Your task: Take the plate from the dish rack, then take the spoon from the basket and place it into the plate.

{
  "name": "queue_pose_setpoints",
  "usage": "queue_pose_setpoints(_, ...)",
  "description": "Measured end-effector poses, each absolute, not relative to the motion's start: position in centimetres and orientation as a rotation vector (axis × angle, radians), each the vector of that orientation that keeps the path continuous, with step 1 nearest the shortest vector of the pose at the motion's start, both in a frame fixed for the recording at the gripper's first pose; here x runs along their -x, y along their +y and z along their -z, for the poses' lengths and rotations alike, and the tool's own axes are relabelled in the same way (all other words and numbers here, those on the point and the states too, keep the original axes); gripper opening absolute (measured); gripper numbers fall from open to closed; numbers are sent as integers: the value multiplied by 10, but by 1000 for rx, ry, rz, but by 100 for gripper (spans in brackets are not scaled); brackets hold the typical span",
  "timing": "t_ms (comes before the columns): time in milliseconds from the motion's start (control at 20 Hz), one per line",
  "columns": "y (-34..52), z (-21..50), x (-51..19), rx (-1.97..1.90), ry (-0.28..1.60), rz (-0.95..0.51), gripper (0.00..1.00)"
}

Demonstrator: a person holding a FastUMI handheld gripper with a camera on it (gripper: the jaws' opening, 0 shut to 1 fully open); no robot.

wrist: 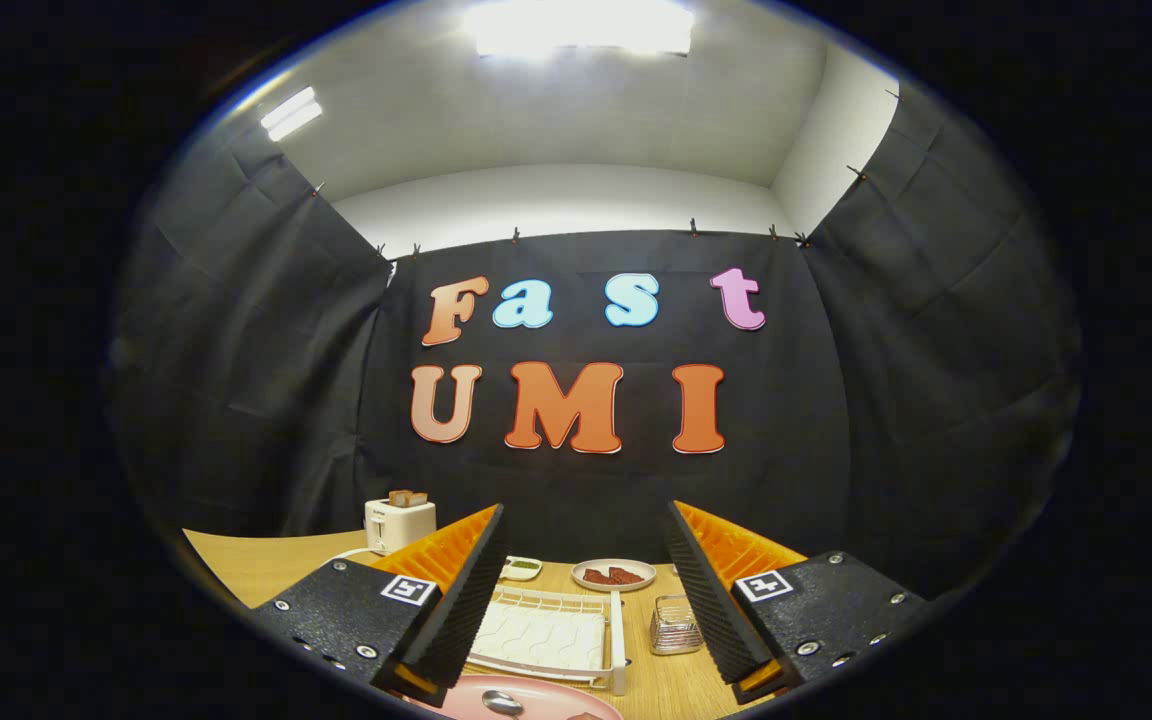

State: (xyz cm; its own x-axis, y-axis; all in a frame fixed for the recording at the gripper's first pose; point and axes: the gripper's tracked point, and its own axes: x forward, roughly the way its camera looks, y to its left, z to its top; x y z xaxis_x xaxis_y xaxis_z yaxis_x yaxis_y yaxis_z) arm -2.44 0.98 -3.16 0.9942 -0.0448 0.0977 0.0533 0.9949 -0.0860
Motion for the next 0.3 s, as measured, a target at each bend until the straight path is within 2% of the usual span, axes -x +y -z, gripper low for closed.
queue_pose_setpoints(300, 13, 25, 27, 91, -116, 43, 93)
